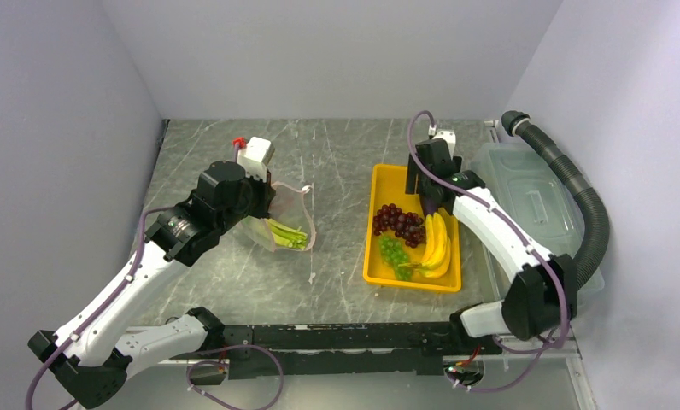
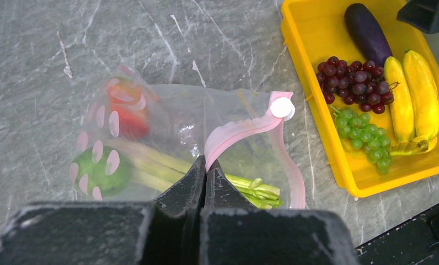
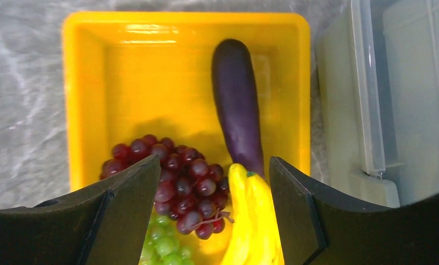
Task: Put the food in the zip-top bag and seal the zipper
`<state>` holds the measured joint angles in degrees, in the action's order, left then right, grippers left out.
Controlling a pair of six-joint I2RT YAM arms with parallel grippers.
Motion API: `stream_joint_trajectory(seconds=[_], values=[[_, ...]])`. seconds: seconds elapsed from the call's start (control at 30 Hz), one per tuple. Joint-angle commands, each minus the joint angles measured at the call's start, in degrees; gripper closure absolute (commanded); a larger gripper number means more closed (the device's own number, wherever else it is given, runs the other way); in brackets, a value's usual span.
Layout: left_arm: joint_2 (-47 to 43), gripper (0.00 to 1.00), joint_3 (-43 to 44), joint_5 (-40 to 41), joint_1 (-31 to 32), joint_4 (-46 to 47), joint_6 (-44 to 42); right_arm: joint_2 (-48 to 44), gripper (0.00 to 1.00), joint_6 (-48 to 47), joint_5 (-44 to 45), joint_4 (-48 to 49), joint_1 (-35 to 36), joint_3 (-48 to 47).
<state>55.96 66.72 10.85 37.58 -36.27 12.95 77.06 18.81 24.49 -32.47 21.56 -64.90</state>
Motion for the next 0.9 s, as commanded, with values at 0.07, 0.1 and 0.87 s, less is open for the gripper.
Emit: stream_joint_trajectory(seconds=[0.07,0.1,0.87], values=[[-1.0,1.0,0.5,0.2,-0.2,1.5,0.4,6.8,0.23,-0.4,-3.9,3.9,-6.3,0.7],[-0.9,1.0,0.4,0.2,-0.1,1.5,0.4,8.0,0.22,-0.3,-4.5,4.5,-7.1,0.8],[-0.9,1.0,0.5,0.7,-0.1,1.5,0.3,24.9,0.2,-1.1,-9.1,9.6,-12.1,-0.9]])
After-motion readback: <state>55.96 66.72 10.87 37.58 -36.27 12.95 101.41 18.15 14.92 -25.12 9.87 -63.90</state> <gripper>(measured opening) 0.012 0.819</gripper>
